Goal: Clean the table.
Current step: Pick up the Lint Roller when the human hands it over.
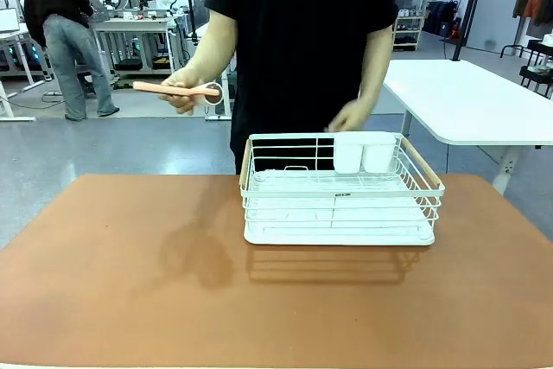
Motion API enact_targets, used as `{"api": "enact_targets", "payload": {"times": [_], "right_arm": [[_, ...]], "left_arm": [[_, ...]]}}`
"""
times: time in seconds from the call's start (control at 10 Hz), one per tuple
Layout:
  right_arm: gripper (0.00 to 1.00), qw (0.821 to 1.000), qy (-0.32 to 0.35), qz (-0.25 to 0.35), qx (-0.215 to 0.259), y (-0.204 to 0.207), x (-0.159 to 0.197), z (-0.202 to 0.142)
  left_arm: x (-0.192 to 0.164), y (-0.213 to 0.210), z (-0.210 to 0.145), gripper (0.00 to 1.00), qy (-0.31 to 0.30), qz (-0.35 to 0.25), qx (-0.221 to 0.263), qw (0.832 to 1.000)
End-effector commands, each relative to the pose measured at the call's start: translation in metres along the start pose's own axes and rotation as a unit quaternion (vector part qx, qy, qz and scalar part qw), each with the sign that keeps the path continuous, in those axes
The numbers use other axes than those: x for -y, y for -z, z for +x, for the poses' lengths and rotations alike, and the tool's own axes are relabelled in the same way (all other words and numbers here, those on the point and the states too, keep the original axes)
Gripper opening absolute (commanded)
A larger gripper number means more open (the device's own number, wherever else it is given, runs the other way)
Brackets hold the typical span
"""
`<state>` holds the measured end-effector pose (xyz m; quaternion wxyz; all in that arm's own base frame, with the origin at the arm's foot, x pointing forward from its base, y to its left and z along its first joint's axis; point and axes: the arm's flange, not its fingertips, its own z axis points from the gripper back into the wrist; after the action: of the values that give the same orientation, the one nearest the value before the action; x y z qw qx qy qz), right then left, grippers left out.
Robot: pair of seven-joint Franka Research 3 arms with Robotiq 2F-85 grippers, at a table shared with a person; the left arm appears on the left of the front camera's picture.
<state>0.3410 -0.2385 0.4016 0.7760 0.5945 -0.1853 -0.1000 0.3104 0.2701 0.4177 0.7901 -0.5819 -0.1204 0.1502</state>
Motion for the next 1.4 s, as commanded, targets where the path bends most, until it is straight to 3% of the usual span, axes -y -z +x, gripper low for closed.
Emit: {"api": "enact_targets", "payload": {"times": [0.0,0.8,1.1,1.3], "right_arm": [[1.0,1.0,-0.004,0.007,0.004,0.001,-0.002,-0.003],[1.0,1.0,-0.004,0.007,0.004,0.001,-0.002,-0.003],[1.0,1.0,-0.004,0.007,0.004,0.001,-0.002,-0.003],[1.0,1.0,-0.004,0.007,0.004,0.001,-0.002,-0.003]], "left_arm": [[0.0,-0.001,-0.003,1.0,0.003,-0.011,0.002,1.0],[0.0,0.0,0.0,1.0,0.0,0.0,0.0,1.0],[0.058,0.038,0.0,1.0,-0.128,0.051,-0.008,0.99],[0.09,0.071,0.005,1.0,-0.168,0.071,0.001,0.983]]}}
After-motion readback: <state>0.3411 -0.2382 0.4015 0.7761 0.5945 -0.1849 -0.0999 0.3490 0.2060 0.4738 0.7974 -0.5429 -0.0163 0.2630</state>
